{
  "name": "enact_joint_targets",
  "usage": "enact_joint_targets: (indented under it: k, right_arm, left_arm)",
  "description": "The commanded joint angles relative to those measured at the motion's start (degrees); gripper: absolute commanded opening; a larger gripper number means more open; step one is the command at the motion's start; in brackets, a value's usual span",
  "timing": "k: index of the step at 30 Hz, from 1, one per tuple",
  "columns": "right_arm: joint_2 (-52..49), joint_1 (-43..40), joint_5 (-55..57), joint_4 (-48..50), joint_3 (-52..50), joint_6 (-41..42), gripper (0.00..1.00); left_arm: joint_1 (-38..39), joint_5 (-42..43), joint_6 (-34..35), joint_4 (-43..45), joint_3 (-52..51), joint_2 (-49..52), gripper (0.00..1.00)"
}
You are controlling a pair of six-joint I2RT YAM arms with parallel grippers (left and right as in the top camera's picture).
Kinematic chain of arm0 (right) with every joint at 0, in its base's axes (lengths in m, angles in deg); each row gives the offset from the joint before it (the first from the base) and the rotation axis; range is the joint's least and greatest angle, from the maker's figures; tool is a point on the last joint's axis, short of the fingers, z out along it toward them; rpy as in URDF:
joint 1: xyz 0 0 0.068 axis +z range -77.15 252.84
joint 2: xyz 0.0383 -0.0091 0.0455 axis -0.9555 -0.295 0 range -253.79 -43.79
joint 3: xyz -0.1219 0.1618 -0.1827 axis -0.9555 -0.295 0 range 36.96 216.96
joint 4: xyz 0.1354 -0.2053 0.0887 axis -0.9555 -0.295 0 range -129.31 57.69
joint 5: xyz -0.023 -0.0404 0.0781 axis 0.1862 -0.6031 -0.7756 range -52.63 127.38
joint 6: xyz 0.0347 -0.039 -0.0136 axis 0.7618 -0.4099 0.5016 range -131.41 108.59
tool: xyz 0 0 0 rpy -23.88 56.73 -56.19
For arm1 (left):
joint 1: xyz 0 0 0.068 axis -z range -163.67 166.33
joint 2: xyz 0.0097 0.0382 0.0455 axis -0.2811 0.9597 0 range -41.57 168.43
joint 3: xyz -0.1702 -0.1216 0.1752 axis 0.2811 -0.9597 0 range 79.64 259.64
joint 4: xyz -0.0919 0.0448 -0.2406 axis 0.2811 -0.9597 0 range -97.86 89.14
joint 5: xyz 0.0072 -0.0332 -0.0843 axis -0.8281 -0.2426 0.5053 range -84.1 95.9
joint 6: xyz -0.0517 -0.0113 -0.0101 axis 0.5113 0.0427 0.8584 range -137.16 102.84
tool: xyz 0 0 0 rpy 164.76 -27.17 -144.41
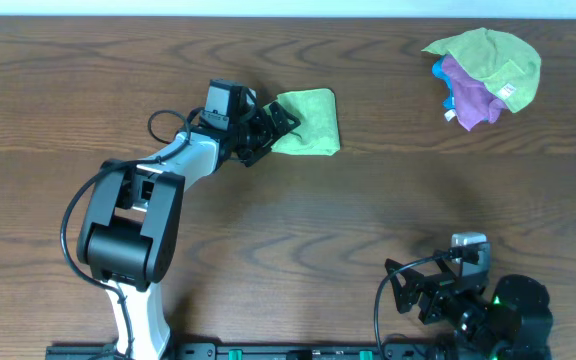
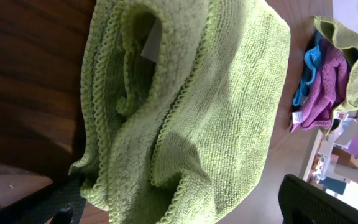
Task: Fold the cloth
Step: 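Grasp the left edge of the folded green cloth with the left gripper, then lift the folded green cloth with the left gripper and carry it to the upper left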
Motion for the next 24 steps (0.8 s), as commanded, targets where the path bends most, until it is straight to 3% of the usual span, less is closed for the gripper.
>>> enact_joint_targets:
  k: [1,9,24]
  right_arm:
    - [0.3,-0.4,-0.4,0.0,-0.1,0.9,0.99]
    - [0.3,-0.4,-0.4,0.0,-0.1,0.9,0.99]
    - [0.3,-0.4,-0.4,0.0,-0.1,0.9,0.99]
  left_arm:
    - [-2.1,2.2,-0.8,-0.6,-0.5,1.1,0.98]
    - [-4.7,4.3,-1.8,-3.0,-0.5,-0.8,0.96]
    - [-1.0,-2.1,-1.7,-4.6,-0.5,0.7,0.95]
